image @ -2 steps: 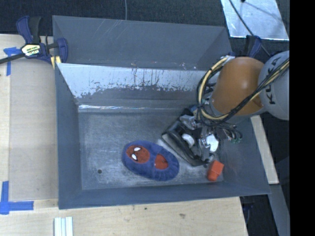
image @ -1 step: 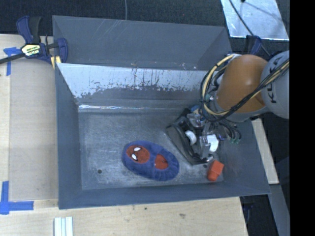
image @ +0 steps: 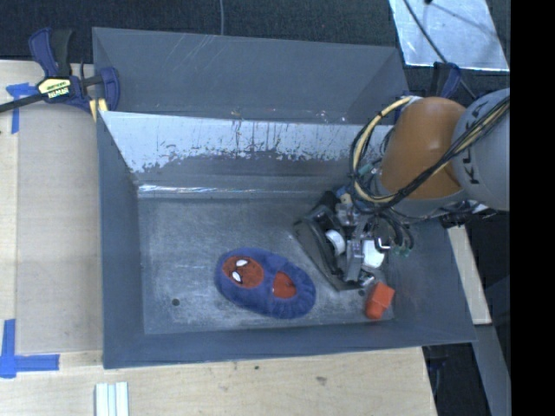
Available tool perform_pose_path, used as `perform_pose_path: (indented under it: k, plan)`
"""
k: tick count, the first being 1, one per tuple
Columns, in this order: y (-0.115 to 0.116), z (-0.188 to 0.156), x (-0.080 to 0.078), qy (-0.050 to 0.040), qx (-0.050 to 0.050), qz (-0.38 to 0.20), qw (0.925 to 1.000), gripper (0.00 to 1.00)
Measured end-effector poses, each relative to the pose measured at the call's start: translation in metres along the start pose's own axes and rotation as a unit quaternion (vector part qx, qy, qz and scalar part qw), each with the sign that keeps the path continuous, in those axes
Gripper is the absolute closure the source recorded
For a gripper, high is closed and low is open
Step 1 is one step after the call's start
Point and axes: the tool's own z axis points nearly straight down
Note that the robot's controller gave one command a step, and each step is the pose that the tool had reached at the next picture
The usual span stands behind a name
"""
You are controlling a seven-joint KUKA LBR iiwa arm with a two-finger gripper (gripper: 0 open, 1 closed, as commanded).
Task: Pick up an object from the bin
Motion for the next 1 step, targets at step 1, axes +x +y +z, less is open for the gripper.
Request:
perform_pose_path:
  k: [1]
  plan:
    - [0.0479,-0.1236,-0.0244,-0.0237,0.002,0.000,0.9997,1.00]
